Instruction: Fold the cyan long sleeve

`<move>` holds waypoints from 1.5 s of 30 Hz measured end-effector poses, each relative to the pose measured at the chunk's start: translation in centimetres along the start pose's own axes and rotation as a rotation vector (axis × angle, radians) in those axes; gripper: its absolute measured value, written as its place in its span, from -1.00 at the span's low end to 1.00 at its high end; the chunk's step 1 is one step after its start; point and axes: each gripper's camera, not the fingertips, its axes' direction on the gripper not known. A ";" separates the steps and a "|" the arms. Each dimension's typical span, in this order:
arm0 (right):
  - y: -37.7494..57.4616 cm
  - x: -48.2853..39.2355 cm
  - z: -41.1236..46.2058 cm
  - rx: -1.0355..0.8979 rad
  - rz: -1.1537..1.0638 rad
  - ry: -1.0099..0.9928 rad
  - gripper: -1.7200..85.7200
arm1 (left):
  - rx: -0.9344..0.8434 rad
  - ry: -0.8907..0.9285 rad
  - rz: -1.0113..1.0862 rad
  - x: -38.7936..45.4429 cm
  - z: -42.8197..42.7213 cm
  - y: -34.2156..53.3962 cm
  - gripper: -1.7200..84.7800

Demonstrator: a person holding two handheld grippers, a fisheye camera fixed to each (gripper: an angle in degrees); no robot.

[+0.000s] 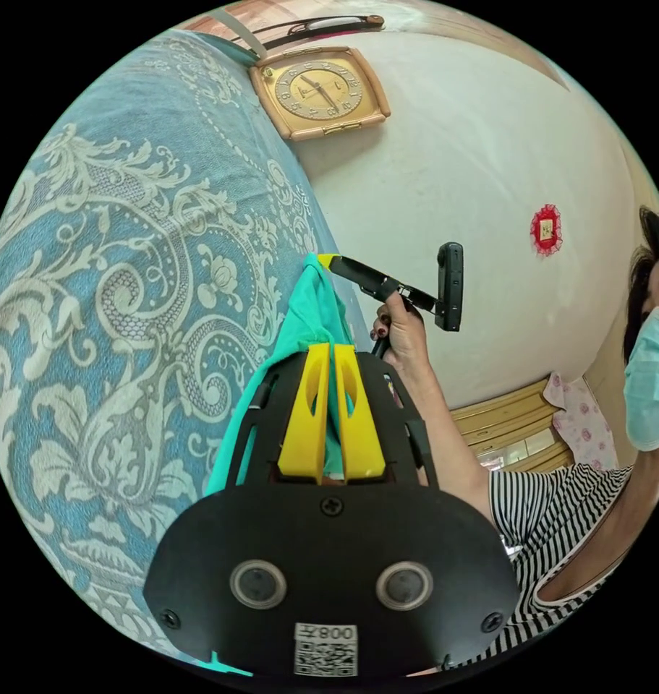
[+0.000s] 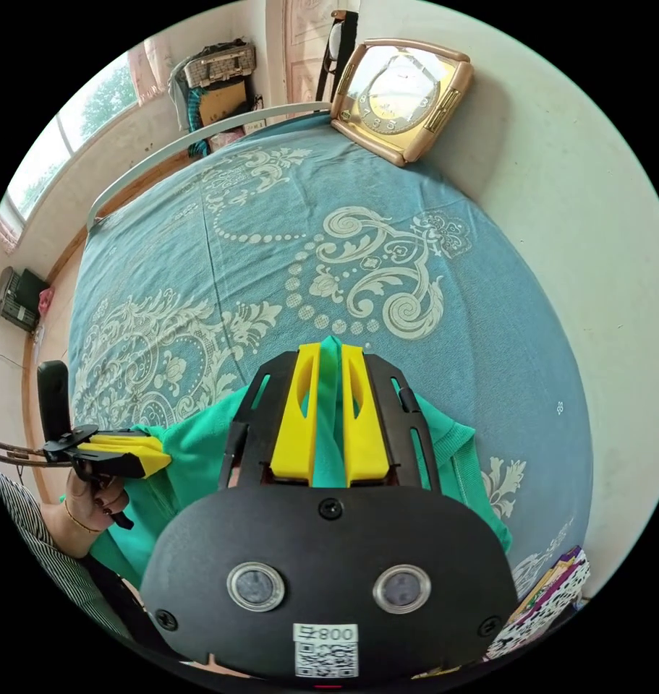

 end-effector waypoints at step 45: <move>-13.4 18.5 16.4 0.045 0.208 -0.471 -0.94 | 0.224 -0.098 0.016 -1.8 -8.4 1.3 -0.95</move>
